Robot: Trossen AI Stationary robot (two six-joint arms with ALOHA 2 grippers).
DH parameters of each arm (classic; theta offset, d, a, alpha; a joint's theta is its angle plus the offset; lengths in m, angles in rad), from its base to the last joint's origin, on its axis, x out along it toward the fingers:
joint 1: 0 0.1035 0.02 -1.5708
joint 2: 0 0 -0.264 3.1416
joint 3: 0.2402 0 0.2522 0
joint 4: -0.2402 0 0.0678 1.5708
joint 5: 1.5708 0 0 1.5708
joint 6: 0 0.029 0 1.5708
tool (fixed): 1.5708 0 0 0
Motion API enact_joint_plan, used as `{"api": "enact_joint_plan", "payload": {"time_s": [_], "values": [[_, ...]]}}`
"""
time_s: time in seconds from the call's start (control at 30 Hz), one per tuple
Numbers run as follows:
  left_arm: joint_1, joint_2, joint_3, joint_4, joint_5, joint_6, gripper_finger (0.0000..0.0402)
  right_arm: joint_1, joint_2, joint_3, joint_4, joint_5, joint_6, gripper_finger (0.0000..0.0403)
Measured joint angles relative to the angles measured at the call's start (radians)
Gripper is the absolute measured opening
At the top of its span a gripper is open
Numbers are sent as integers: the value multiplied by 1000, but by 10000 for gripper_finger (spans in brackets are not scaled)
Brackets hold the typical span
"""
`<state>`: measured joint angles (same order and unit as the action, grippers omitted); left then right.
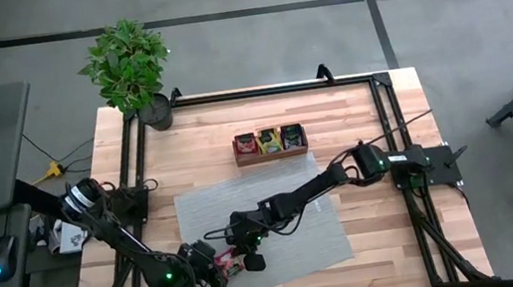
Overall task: Pick & Place Tea
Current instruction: Put the red tea bag into the left section of the wooden organizer
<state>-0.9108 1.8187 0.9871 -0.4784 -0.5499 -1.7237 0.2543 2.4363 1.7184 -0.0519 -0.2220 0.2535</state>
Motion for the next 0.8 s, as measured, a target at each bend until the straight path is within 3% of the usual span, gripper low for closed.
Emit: {"api": "enact_joint_plan", "payload": {"time_s": [0.17,0.4,0.63,0.8], "values": [[0,1,0,1,-2,0,152,0,0,0,2,4,0,0],[1,3,-1,23,-3,36,14,1,0,0,4,4,0,0],[-4,-4,0,13,11,54,4,1,0,0,4,4,0,0],[-19,-61,-1,-82,31,52,2,0,3,2,8,14,0,0]]}}
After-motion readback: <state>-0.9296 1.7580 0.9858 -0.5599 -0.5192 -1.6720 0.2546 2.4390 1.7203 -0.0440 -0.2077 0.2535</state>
